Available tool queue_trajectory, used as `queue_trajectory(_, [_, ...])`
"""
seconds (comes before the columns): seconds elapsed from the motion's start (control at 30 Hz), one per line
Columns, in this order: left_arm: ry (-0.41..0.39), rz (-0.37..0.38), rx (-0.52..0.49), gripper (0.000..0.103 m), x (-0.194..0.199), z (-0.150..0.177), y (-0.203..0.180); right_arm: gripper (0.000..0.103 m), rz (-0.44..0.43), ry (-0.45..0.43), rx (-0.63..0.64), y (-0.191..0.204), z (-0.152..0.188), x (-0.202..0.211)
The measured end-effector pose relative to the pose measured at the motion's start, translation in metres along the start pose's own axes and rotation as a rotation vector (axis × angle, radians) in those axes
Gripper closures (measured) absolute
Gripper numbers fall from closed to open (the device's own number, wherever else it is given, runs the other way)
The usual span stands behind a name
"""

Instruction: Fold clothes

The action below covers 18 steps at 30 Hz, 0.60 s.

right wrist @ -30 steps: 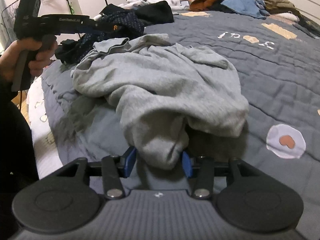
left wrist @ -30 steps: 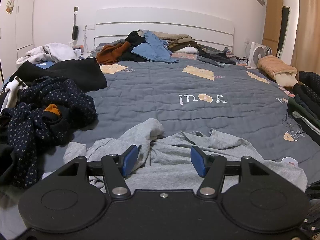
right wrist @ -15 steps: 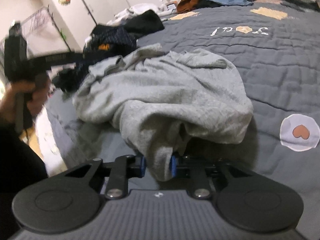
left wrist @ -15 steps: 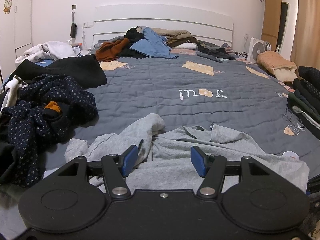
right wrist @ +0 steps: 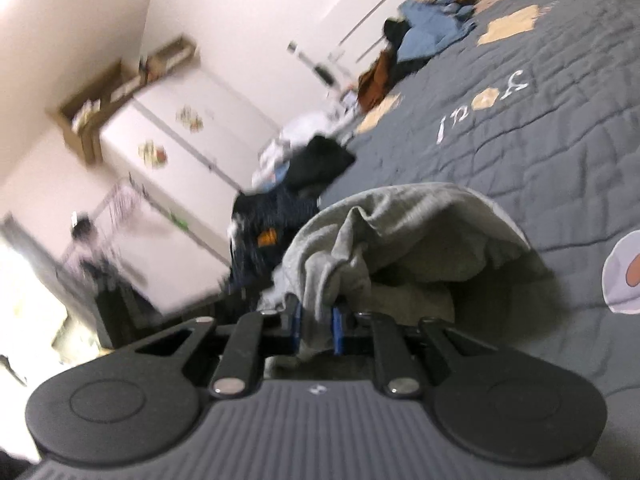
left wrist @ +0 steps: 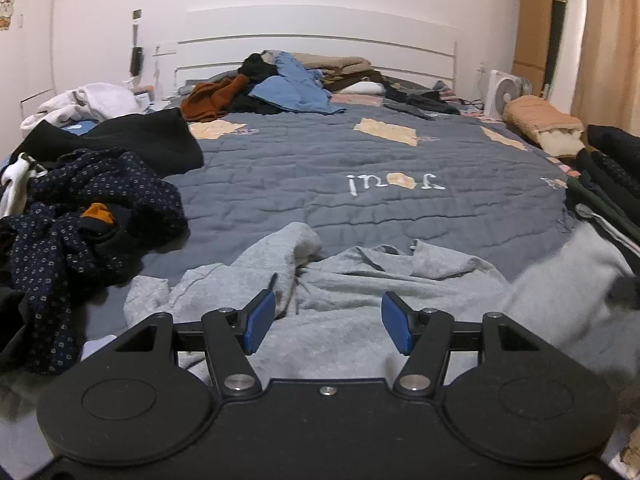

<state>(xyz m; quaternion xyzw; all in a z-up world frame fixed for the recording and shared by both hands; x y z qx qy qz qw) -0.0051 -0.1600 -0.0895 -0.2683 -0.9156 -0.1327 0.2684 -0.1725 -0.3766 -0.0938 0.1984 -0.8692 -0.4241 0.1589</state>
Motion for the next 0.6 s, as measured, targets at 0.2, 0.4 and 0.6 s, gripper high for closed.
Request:
queue_trajectory(0.2, [-0.015, 0.151, -0.062, 0.044, 0.015, 0.006, -0.022, 0.089, 0.017, -0.087, -0.069, -0.014, -0.015, -0.003])
queue_trajectory(0.4, [-0.003, 0.394, -0.177, 0.044, 0.041, 0.022, -0.055, 0.089, 0.052, -0.099, -0.085, -0.023, -0.022, -0.010])
queue_trajectory(0.6, [0.035, 0.473, -0.292, 0.044, 0.046, 0.044, -0.076, 0.089, 0.105, -0.070, -0.061, -0.027, -0.024, -0.014])
Point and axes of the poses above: each gripper's, at about its wrist camera, not at the fingertips, and x roughly against the way its jaws point, y to its left, z to its underside, the point moved 8 cm from there along -x, roughly the way its jaws point, and after that the axes turned 15 degrees about -z, right-handed, at the moved point
